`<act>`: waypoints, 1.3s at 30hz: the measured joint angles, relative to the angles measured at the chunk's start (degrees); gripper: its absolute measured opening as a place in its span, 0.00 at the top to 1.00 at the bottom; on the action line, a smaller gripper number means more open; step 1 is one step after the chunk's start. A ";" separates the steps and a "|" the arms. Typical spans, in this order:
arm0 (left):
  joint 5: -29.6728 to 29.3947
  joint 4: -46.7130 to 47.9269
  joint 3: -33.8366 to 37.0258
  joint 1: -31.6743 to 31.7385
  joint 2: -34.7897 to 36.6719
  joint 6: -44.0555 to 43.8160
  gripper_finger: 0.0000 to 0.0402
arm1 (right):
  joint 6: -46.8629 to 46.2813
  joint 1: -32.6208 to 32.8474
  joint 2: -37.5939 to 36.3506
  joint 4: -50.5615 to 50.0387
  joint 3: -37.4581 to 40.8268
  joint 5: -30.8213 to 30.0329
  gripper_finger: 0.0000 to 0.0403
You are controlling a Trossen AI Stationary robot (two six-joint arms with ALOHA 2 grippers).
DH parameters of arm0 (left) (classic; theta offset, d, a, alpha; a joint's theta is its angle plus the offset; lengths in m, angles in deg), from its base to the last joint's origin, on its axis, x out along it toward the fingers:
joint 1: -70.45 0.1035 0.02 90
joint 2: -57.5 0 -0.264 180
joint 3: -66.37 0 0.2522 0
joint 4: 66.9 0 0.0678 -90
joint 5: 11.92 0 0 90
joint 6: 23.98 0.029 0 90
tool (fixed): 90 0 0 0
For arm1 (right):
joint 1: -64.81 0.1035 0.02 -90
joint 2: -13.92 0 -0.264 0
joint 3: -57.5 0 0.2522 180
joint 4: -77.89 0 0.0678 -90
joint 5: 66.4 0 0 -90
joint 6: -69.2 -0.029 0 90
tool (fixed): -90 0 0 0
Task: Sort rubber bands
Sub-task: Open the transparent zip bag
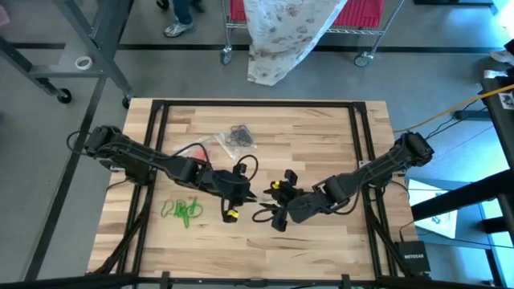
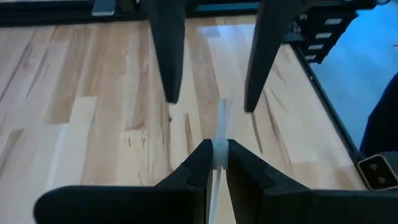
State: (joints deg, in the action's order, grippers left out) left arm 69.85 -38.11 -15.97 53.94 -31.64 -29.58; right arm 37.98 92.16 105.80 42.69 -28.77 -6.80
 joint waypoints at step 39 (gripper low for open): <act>-0.01 4.00 0.00 0.00 0.00 -1.30 0.92 | 7.69 -0.74 2.58 4.17 0.04 -2.31 1.00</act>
State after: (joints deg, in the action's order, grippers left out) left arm 69.83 -34.11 -15.97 53.94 -31.64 -30.88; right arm 45.67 91.42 108.38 46.87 -28.73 -9.11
